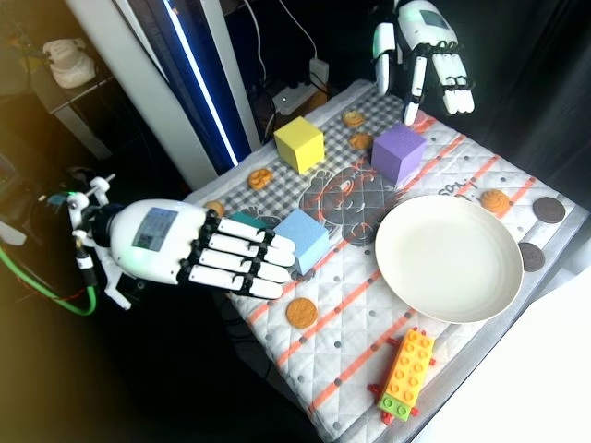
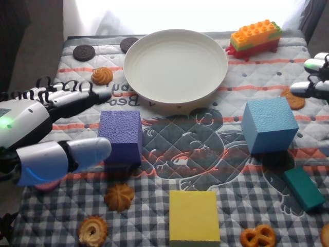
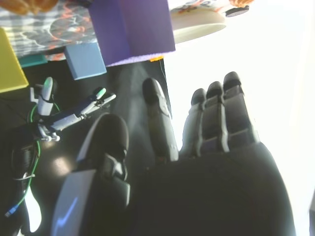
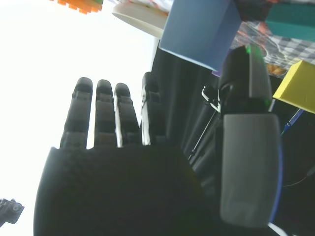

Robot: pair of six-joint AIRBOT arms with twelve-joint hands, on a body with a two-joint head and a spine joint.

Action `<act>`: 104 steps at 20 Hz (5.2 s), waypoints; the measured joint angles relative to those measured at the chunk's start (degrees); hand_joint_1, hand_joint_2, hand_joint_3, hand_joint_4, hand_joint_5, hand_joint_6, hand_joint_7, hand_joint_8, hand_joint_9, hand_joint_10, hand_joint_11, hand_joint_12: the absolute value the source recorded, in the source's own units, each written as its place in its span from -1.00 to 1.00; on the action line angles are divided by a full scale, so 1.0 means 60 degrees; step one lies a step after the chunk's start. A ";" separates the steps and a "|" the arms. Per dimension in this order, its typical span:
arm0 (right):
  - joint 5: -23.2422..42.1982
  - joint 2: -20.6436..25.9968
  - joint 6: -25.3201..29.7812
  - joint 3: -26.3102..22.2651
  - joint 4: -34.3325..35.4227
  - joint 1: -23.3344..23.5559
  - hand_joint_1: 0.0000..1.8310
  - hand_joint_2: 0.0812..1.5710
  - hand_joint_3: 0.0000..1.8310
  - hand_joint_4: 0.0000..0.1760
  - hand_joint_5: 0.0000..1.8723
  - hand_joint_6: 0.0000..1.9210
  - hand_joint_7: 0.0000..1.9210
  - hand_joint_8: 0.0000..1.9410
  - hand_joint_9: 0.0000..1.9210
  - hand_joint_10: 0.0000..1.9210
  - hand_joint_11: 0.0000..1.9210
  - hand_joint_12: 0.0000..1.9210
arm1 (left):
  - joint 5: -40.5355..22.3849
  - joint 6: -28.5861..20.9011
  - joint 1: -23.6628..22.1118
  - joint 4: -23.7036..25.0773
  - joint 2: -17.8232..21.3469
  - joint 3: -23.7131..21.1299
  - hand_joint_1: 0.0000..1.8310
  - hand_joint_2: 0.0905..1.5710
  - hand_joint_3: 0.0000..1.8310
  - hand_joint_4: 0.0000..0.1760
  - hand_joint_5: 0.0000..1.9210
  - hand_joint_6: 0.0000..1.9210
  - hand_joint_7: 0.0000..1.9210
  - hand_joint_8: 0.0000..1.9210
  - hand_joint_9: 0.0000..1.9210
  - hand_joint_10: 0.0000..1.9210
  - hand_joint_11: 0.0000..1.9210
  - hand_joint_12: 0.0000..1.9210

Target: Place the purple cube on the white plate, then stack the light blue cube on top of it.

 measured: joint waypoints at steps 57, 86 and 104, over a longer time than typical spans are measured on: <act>-0.0062 -0.0557 0.0361 0.0379 -0.0164 0.0168 -0.45 0.57 -1.00 0.14 -0.61 -1.00 -0.80 -1.00 -0.81 -1.00 -0.99 -0.34 | 0.6823 0.0066 -0.5963 -0.1351 -0.6517 0.8342 -0.10 0.23 -1.00 -0.24 -0.40 -0.98 -0.60 -0.23 -0.76 0.13 -1.00 0.32; -0.0579 -0.1545 0.1209 0.1140 -0.0900 0.1552 -0.52 0.17 -1.00 0.91 -0.81 -0.99 -0.94 -0.99 -0.92 -0.98 -1.00 -0.44 | 0.0262 -0.1483 -0.1545 0.0612 -0.0590 0.1111 -0.07 0.04 -1.00 0.39 -0.88 -0.99 -0.88 -1.00 -0.94 -1.00 -0.97 -0.98; -0.1945 -0.2157 0.1963 0.1938 -0.1344 0.2459 0.33 0.53 -1.00 -1.00 -0.21 0.16 -0.11 0.48 -0.22 0.51 -0.45 0.96 | -0.0648 -0.1508 -0.0882 0.0295 -0.0641 0.0882 -0.07 0.10 -0.99 0.99 -0.87 -1.00 -0.89 -1.00 -0.93 -1.00 -1.00 -1.00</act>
